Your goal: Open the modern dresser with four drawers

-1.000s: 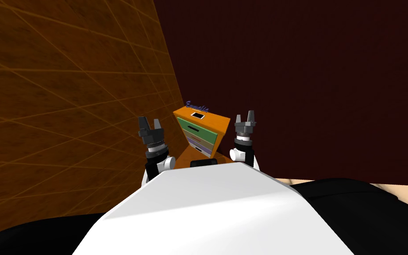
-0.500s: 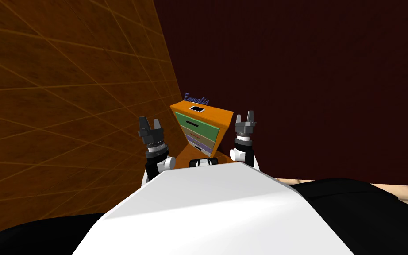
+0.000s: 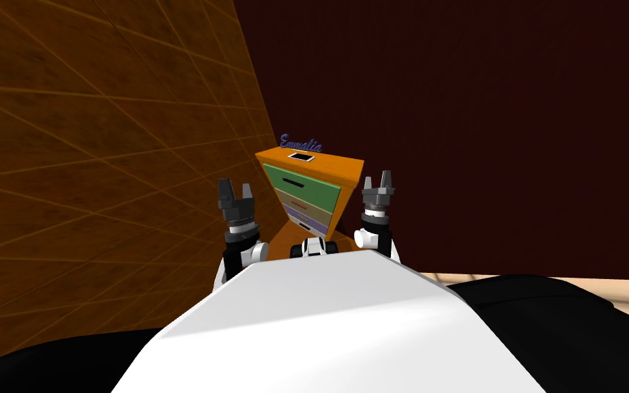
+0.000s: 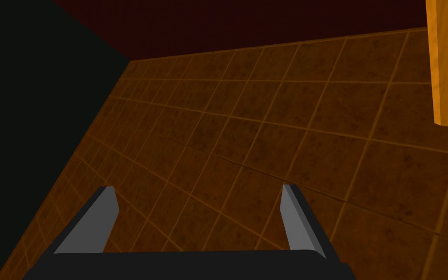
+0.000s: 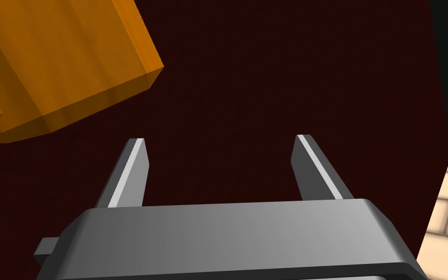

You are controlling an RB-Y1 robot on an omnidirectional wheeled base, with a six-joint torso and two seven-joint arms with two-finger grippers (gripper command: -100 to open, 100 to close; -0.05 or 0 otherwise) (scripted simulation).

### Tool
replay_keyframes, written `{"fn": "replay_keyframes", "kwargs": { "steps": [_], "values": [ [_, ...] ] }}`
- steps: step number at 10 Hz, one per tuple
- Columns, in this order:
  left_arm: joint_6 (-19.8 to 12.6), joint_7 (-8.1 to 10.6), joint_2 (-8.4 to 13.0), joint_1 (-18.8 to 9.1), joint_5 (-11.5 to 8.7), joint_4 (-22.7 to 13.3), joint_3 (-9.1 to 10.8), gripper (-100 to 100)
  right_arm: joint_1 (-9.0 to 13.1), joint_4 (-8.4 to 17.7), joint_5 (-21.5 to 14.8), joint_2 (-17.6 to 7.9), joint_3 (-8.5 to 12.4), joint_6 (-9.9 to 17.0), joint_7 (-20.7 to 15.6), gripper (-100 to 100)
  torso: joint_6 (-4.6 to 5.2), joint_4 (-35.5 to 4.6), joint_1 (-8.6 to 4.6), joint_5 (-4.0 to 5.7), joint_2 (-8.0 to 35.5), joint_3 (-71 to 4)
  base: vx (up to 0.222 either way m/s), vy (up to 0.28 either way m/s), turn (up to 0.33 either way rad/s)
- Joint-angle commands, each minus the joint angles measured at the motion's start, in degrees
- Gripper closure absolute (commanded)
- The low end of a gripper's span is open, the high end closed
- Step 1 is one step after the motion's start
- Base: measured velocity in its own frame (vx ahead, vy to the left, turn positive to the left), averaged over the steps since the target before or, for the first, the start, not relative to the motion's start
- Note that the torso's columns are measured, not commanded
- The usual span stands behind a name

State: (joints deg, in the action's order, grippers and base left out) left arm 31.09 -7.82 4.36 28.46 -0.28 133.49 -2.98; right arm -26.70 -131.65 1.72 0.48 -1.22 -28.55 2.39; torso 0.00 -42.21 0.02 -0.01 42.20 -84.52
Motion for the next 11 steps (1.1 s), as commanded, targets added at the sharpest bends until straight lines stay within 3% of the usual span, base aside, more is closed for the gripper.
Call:
{"fn": "replay_keyframes", "kwargs": {
  "steps": [1,6,11],
  "values": [
    [-2.7,0.56,2.7,-0.6,0.4,0.1,-0.26,-100,0.0,0.0,0.0,0.0,0.0,0.0,0.0,0,0.0,0.0,-0.02,0.01,0.0,0.0,0.012,0.017,-0.078],
    [-9.4,2.0,7.2,-1.7,1.4,0.7,-1.03,-100,0.0,0.0,0.0,0.0,0.0,0.0,0.0,0,-0.01,-0.1,-0.02,0.01,0.1,-0.1,0.016,0.023,-0.085],
    [-17.0,3.64,10.1,-2.9,2.6,1.4,-1.9,-100,0.0,0.0,0.0,0.0,0.0,0.0,0.0,0,0.0,-0.1,-0.02,0.01,0.1,0.0,0.018,0.025,-0.106]
  ]
}}
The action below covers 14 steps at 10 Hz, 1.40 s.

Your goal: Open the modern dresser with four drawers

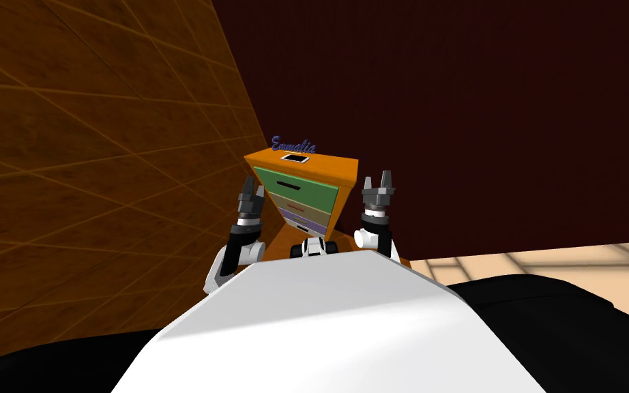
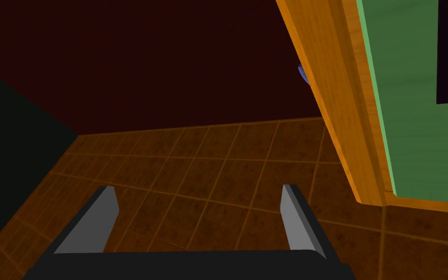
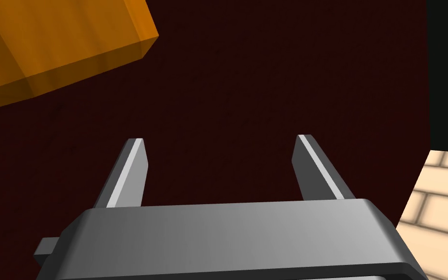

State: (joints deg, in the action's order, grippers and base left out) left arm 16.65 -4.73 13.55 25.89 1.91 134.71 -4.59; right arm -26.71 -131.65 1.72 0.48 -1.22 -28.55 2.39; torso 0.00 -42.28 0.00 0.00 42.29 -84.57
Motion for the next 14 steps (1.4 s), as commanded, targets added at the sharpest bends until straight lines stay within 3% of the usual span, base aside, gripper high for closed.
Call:
{"fn": "replay_keyframes", "kwargs": {
  "steps": [1,13,14],
  "values": [
    [-4.1,0.88,1.5,-0.6,0.6,0.3,-0.46,-100,0.0,0.0,0.0,0.0,0.0,0.0,0.0,0,0.0,0.0,0.0,0.0,0.0,0.0,0.02,0.025,-0.111],
    [-22.9,5.01,12.5,-3.9,3.5,0.8,-2.58,-100,0.0,0.0,0.0,0.0,0.0,0.0,0.0,0,0.01,0.0,-0.01,0.0,0.0,0.0,0.015,0.028,-0.104],
    [-23.3,5.01,12.5,-3.9,3.5,0.8,-2.58,-100,0.0,0.0,0.0,0.0,0.0,0.0,0.0,0,0.0,0.0,0.0,0.0,0.0,0.0,0.01,0.024,-0.022]
  ]
}}
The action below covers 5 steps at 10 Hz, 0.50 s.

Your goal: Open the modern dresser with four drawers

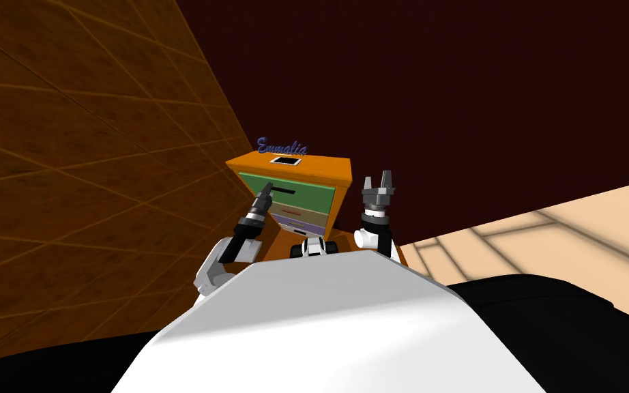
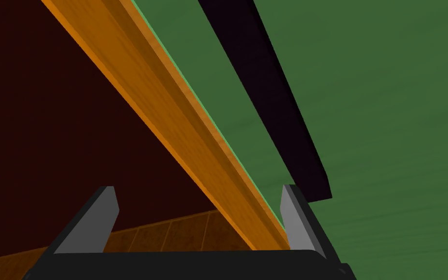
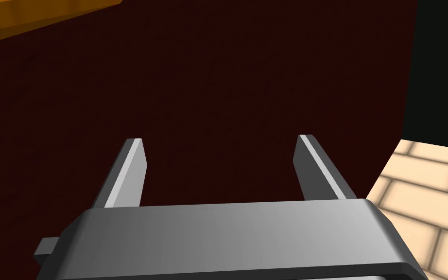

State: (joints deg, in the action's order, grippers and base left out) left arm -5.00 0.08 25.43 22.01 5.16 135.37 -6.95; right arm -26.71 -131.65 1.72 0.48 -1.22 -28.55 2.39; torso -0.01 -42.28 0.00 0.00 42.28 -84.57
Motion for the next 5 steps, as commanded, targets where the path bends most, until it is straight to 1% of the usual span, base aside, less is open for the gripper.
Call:
{"fn": "replay_keyframes", "kwargs": {
  "steps": [1,5],
  "values": [
    [-3.3,0.57,1.8,-0.4,0.5,0.1,-0.4,-100,0.0,0.0,0.0,0.0,0.0,0.0,0.0,0,-0.02,0.0,-0.01,0.0,0.0,0.0,0.008,0.019,-0.057],
    [-9.7,1.93,6.2,-1.5,1.4,0.0,-1.09,-100,0.0,0.0,0.0,0.0,0.0,0.0,0.0,0,0.01,0.0,0.02,-0.01,0.0,0.0,0.012,0.027,-0.108]
  ]
}}
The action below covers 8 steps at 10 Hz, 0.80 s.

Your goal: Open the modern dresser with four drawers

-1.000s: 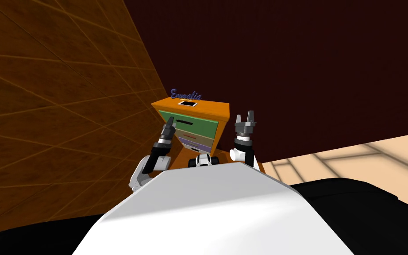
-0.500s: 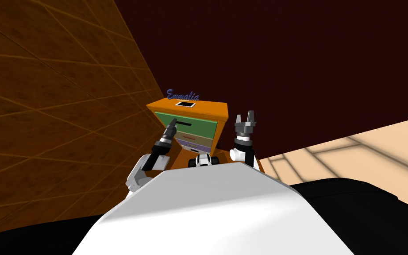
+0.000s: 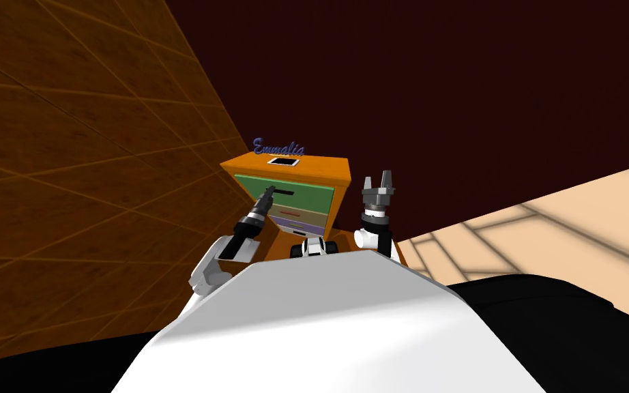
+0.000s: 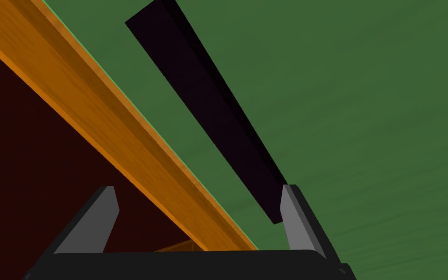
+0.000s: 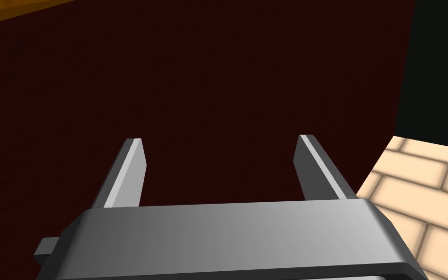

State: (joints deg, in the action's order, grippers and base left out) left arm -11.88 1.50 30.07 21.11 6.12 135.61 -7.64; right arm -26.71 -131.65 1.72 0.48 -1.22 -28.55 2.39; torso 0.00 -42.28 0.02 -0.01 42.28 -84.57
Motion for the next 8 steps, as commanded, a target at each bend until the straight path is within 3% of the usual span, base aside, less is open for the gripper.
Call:
{"fn": "replay_keyframes", "kwargs": {
  "steps": [1,5,8],
  "values": [
    [-4.2,0.8,2.6,-0.9,0.7,-0.2,-0.56,-100,0.0,0.0,0.0,0.0,0.0,0.0,0.0,0,0.0,0.0,-0.01,0.0,0.0,0.0,0.015,0.03,-0.09],
    [-9.1,1.86,5.8,-1.7,1.4,-0.1,-1.1,-100,0.0,0.0,0.0,0.0,0.0,0.0,0.0,0,0.0,0.0,-0.05,0.01,0.0,0.0,0.008,0.024,-0.079],
    [-10.5,2.17,6.4,-2.0,1.2,0.8,-0.92,-100,0.0,0.0,0.0,0.0,0.0,0.0,0.0,0,-0.01,0.0,-0.05,0.01,0.0,0.0,0.033,0.006,-0.031]
  ]
}}
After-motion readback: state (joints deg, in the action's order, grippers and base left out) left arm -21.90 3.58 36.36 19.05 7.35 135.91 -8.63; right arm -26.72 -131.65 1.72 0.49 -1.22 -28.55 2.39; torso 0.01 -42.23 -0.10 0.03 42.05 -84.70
